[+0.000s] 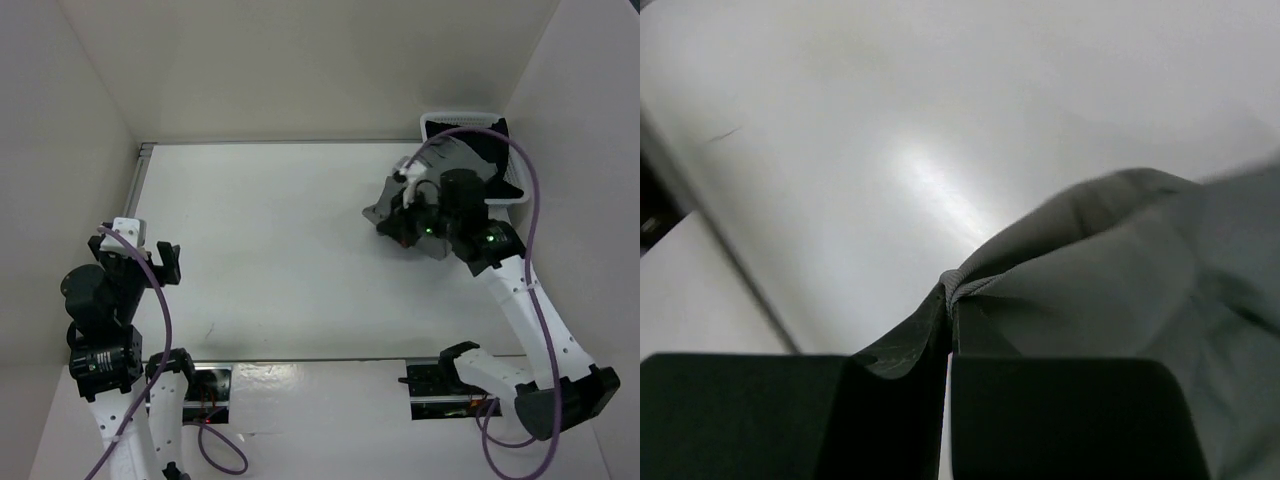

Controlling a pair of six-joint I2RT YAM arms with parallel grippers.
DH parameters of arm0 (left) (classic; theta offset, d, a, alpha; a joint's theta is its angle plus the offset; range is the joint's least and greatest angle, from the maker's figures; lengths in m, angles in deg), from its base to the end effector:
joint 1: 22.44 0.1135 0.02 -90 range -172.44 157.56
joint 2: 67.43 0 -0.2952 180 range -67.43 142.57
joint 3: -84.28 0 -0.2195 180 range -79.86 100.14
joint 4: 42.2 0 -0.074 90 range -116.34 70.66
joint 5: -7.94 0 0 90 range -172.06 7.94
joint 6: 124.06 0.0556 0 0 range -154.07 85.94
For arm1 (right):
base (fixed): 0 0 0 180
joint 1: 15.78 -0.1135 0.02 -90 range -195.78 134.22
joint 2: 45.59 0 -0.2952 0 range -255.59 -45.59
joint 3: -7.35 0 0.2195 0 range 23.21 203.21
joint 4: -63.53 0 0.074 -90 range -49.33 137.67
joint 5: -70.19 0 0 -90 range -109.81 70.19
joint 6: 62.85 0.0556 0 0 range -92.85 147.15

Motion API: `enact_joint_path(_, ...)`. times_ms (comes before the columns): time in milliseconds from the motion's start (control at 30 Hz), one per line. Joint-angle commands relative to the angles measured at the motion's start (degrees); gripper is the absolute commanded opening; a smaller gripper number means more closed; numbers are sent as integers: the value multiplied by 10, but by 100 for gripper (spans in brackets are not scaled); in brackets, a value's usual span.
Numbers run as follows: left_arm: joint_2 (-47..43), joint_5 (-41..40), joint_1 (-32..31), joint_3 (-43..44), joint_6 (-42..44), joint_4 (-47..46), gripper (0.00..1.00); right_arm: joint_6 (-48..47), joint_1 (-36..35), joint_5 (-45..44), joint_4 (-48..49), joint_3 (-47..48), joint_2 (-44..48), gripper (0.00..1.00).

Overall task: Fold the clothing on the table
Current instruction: Move the skirt to the center of the board

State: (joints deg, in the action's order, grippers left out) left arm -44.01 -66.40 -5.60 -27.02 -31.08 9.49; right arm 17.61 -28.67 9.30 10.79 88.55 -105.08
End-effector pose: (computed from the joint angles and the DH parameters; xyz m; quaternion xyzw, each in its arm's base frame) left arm 0.0334 -0.0056 0.3726 0.0010 0.7441 0.0136 0.6679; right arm 0.1685 0.0663 0.3858 -0.2852 0.8024 0.2326 0.4698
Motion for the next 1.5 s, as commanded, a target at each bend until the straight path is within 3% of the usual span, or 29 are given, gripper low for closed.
enact_joint_path(0, 3, 0, 8, -3, -9, -23, 91, -48, -109, 59, -1, 57, -16, 0)
enact_joint_path(100, 3, 0, 8, -3, -9, -23, 91, -60, -131, 64, -1, 57, -70, 0)
enact_joint_path(200, 3, 0, 8, -3, -9, -23, 91, -60, -205, 9, 17, 51, -117, 0)
enact_joint_path(300, 3, 0, 8, -3, -9, -23, 91, -36, -221, -49, 32, 73, -163, 0)
enact_joint_path(433, 3, -6, 8, -3, -9, -28, 91, 2, -293, -177, 58, 85, -242, 0)
enact_joint_path(700, 3, -12, 8, -8, -9, -28, 92, 28, -376, -287, 70, 128, -346, 0)
enact_joint_path(1000, 9, -12, 8, -8, -9, -28, 92, 7, -490, -289, 45, 182, -443, 0)
enact_joint_path(1333, 4, -12, 8, -8, -9, -28, 92, 1, -506, -254, 28, 225, -491, 0)
enact_joint_path(1367, 4, -12, 8, -8, -9, -28, 92, 1, -506, -254, 28, 225, -491, 5)
enact_joint_path(1400, -1, -12, 8, -8, -9, -28, 93, 1, -506, -254, 28, 225, -498, 29)
enact_joint_path(1467, -1, -12, 8, -8, -9, -28, 95, 1, -506, -275, 28, 225, -498, 44)
